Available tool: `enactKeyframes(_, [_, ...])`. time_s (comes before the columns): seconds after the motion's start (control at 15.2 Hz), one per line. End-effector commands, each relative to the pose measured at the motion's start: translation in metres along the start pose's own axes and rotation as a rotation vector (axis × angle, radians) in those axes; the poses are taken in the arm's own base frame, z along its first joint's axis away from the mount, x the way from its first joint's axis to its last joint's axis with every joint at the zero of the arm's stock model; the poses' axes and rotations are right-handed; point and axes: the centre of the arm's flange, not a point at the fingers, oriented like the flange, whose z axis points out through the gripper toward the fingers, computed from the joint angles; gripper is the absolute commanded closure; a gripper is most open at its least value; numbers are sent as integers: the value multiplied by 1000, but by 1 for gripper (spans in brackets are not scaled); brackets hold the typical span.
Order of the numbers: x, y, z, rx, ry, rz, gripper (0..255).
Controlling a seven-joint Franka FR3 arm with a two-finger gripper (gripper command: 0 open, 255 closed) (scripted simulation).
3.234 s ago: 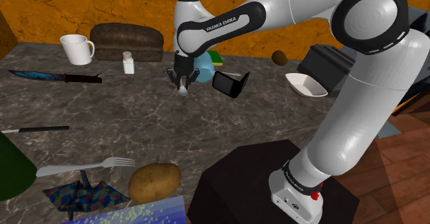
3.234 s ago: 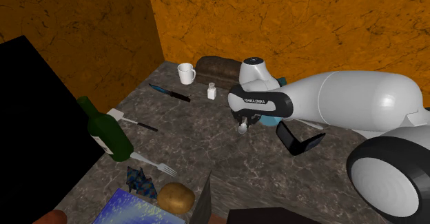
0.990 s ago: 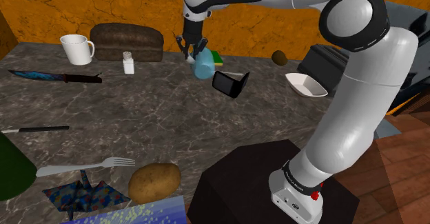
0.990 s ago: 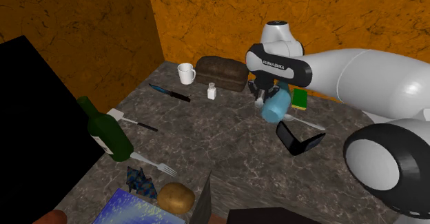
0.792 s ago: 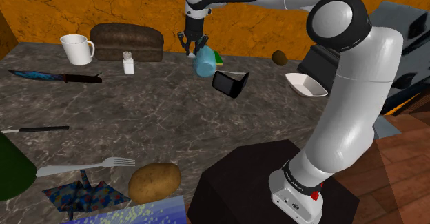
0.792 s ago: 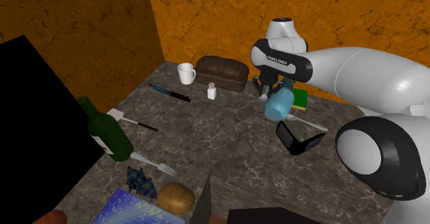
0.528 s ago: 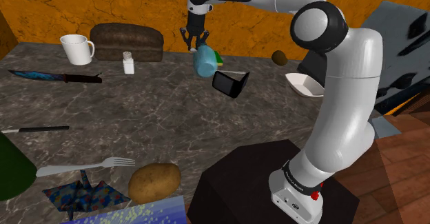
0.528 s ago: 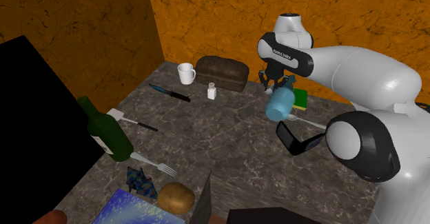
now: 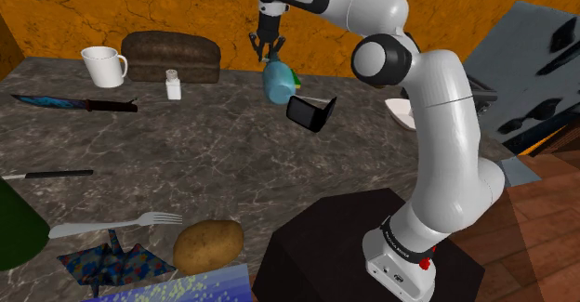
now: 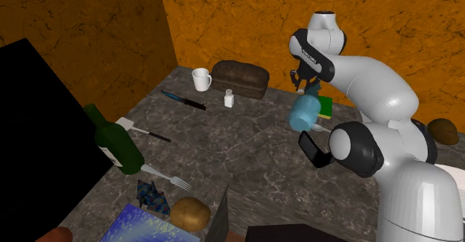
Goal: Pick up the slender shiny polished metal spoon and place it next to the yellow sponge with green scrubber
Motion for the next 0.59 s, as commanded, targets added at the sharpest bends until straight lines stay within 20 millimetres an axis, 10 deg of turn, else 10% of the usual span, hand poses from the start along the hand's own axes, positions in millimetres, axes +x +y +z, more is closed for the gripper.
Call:
enactKeyframes(0.0, [3, 6, 16, -12, -3, 5, 255])
enactKeyframes(0.53, [4, 5, 58, -12, -3, 5, 255])
